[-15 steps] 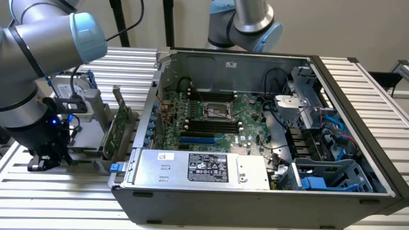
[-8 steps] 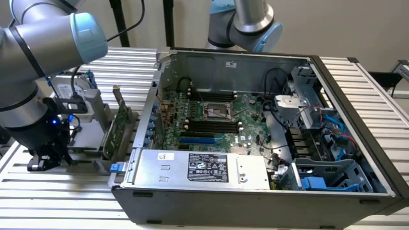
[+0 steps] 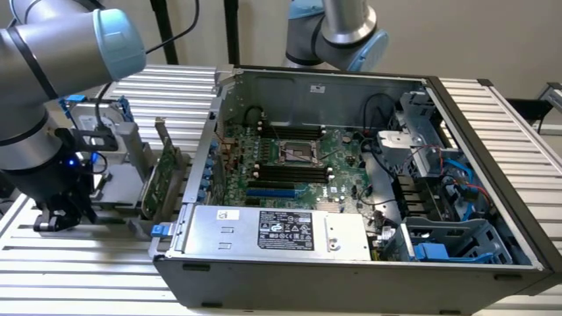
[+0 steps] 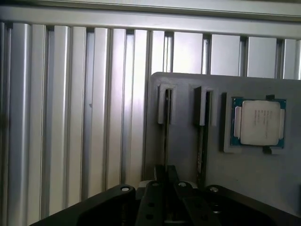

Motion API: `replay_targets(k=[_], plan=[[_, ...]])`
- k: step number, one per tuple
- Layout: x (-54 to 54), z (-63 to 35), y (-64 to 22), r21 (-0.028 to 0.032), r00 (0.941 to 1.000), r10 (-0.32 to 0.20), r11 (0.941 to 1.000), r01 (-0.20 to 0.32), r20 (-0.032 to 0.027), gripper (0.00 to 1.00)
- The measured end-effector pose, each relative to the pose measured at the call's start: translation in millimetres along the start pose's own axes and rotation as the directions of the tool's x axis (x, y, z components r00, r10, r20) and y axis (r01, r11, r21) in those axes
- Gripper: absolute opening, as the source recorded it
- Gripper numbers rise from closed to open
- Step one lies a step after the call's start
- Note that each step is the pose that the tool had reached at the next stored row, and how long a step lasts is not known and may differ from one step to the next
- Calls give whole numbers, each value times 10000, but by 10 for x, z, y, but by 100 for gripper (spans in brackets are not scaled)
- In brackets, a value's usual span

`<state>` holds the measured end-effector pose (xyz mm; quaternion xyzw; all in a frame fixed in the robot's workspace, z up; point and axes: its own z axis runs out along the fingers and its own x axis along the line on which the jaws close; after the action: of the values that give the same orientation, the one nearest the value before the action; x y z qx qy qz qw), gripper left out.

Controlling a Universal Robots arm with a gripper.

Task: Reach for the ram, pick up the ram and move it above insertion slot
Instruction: 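Pick up the ram and move it above insertion slot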

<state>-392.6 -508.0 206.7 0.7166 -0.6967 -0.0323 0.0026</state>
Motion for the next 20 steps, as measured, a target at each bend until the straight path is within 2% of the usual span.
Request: replay_targets(k=[6, 13, 20], plan=[[-8, -189, 6, -14, 10000, 1, 10000, -1, 1, 14], [-21, -504, 3, -50, 10000, 2, 10000, -2, 1, 14], [-32, -827, -76, -68, 10000, 3, 10000, -3, 1, 14]])
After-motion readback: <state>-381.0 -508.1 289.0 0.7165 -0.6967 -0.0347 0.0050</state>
